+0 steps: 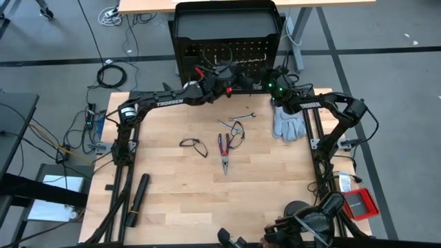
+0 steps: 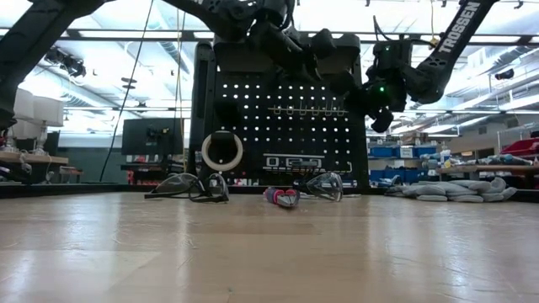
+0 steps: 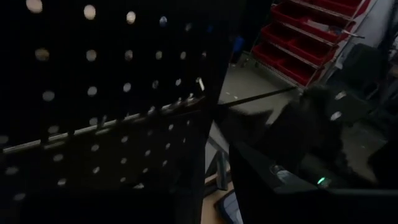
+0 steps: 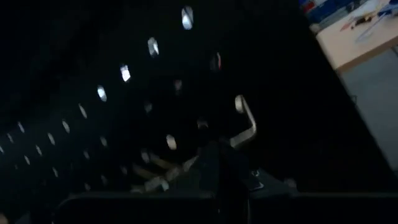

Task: Hang tools onto peg board
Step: Assemble the black pegboard, then remove the black spirit level from the black pegboard

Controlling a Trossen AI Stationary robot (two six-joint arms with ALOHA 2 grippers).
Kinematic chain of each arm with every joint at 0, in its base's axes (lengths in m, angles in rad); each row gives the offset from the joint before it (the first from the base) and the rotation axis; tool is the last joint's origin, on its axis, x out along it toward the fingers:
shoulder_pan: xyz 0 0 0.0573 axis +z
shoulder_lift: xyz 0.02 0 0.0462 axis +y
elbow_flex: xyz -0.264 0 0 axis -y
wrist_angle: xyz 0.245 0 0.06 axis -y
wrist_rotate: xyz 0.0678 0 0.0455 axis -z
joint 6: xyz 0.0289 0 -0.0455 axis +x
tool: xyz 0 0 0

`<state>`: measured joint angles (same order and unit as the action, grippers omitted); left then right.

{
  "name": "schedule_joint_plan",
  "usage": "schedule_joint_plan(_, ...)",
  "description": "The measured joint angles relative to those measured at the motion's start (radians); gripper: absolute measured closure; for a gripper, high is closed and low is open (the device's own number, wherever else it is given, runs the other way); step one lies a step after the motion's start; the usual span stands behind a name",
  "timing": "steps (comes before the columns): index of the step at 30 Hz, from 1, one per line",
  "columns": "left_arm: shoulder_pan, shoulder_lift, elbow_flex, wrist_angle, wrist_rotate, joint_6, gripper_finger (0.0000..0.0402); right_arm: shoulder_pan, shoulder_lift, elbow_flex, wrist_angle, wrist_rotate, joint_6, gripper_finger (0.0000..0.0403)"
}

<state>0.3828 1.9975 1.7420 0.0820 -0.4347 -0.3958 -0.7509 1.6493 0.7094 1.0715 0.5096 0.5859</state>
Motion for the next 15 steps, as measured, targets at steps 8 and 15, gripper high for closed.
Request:
schedule_joint_plan(8, -0.004, -0.029, 0.0, -0.055, 0.001, 0.023, 0.0324, 0.002, -0.014, -0.032, -0.015, -0.1, -0.021, 0.0348)
schedule_joint_plan(15, -0.004, -0.092, -0.029, -0.076, 0.029, 0.024, 0.0324, 0.039, -0.108, -0.096, -0.101, -0.179, -0.052, 0.032)
